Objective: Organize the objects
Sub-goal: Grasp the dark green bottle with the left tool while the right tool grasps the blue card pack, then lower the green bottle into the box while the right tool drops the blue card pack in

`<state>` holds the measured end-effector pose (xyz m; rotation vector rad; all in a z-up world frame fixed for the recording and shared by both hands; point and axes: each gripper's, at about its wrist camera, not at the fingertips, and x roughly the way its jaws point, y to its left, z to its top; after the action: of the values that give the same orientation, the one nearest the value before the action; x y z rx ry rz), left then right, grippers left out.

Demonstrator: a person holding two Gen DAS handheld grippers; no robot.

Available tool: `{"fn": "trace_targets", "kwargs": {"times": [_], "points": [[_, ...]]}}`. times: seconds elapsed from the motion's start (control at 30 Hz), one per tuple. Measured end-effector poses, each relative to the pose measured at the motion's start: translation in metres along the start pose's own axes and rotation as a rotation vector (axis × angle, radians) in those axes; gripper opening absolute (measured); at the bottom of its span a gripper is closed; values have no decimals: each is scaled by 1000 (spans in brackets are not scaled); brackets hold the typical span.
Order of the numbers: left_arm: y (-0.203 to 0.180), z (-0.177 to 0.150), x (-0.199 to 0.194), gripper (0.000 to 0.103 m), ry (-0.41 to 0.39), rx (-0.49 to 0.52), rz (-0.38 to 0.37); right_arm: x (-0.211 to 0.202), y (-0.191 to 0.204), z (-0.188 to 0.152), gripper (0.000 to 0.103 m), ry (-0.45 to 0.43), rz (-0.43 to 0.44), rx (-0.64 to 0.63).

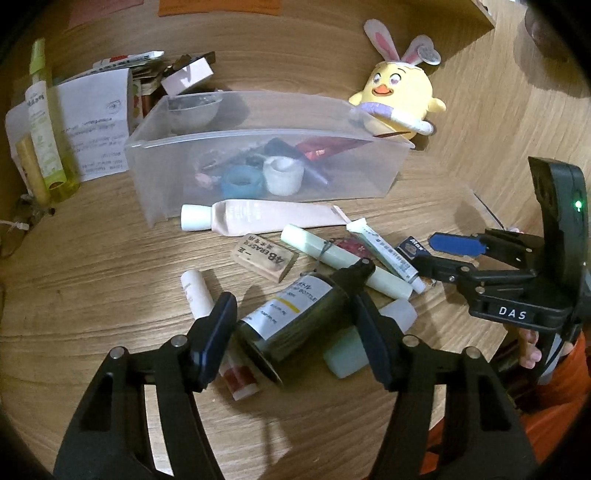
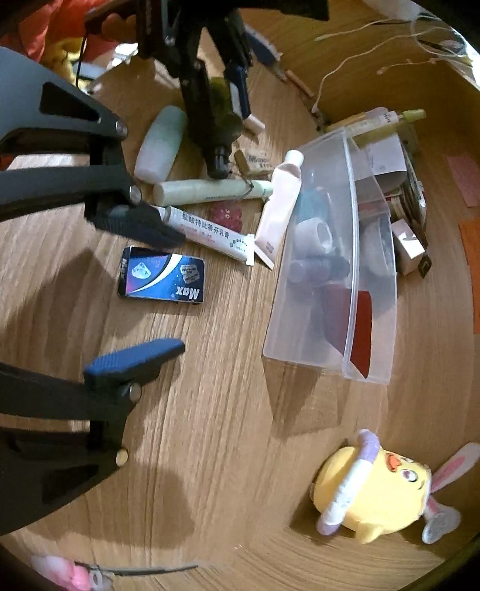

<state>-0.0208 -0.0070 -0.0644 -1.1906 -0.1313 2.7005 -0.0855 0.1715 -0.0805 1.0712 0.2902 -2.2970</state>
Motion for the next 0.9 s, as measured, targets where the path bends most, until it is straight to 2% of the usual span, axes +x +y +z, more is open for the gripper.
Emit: {"fn": "trace_targets", "kwargs": {"times": [0.07, 0.27, 0.47, 0.9], "points": [[1, 0, 0, 64, -4, -11, 3, 0, 1, -1, 25, -2, -13, -10], [6, 3, -9, 64, -39, -45, 0, -5, 1, -1, 25, -15, -12, -13], [10, 14, -23, 64, -94, -66, -1, -25, -1, 15, 25, -95, 6, 4], [25, 74, -46, 64, -232, -111, 5, -49, 8, 76, 25, -261, 52, -17]]}}
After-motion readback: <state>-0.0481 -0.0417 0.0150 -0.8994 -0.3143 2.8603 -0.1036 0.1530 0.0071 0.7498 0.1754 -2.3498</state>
